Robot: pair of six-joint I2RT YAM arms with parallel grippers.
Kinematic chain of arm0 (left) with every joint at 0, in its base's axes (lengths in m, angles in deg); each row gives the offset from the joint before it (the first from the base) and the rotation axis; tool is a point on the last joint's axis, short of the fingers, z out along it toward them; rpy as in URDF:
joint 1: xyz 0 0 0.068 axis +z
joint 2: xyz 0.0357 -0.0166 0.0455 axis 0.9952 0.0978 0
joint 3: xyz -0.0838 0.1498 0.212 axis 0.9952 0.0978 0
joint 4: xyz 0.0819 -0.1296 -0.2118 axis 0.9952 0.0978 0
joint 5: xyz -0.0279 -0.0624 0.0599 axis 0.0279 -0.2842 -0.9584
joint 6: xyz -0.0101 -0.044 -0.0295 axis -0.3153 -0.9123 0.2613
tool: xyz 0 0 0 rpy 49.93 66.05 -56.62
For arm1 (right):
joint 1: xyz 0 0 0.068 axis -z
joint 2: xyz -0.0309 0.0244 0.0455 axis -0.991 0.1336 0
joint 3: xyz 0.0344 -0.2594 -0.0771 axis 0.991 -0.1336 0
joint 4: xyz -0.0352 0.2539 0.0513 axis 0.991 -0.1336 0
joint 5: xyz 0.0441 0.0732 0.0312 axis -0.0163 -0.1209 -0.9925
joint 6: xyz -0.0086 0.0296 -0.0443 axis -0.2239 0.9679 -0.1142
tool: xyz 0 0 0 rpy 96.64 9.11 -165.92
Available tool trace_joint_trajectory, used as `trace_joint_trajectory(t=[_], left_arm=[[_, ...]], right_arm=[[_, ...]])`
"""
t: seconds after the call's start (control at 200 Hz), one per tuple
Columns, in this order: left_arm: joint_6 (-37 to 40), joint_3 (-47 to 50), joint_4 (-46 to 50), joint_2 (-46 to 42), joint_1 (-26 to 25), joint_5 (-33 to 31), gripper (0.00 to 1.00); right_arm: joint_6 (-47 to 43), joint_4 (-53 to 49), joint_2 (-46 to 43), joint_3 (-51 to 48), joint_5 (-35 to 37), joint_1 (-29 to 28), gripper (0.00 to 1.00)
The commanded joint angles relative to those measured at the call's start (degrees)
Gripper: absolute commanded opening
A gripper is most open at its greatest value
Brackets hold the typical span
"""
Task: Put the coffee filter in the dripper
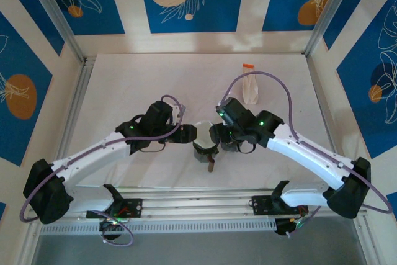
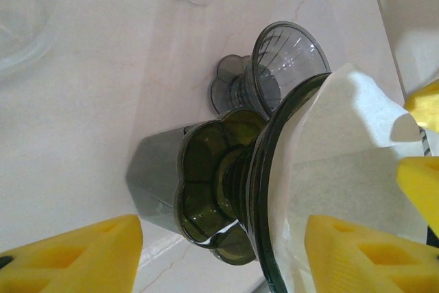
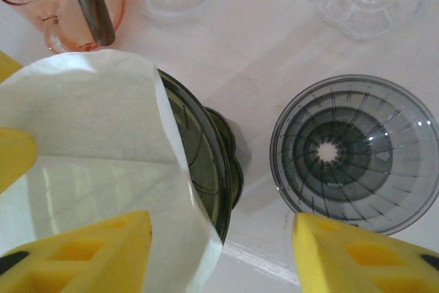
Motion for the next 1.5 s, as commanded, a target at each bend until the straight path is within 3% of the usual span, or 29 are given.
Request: trace_joint_trajectory(t=[0.0,0.265,0.425,0.64,0.76,0.875,1.045,1.496], left_arm=[[0.05,0.31,-1.01,-1.34,0.60,0.79,0.71],[-0.10,-0.94,-0.40,-3.51,0.59,-0.05,0.89],[-0.34,-0.74,0.68,-7.75,0.57,-3.16,0.90],[-0.88,4.96,6.16,-18.10,1.94,-16.48,0.92],[-3.49,10.98,6.27,-20.51,7.57,-14.45,0.90],[-3.16,13.90,3.69,-18.04,11.45,-11.88,0.91],[-1.51,12.11,3.13,-11.54,11.74,-15.44,0.89],[-1.96,12.86,-8.01,3.38,11.86,-15.16,0.74]], right_arm=[[0.64,0.42,-2.41,0.48,1.42,-0.60,0.63],[1.14,0.13,-5.73,0.74,2.91,-0.89,0.69],[2.22,-1.43,-9.99,0.28,4.73,-0.98,0.69],[5.98,0.44,-21.44,-9.03,4.13,-1.96,0.69],[9.02,-0.77,-25.33,-13.78,4.37,-1.95,0.69],[10.58,-0.93,-27.67,-17.25,3.60,-2.05,0.69],[12.03,-1.37,-30.00,-19.77,3.67,-2.29,0.69],[14.35,-2.60,-32.85,-24.43,2.36,-3.50,0.69]])
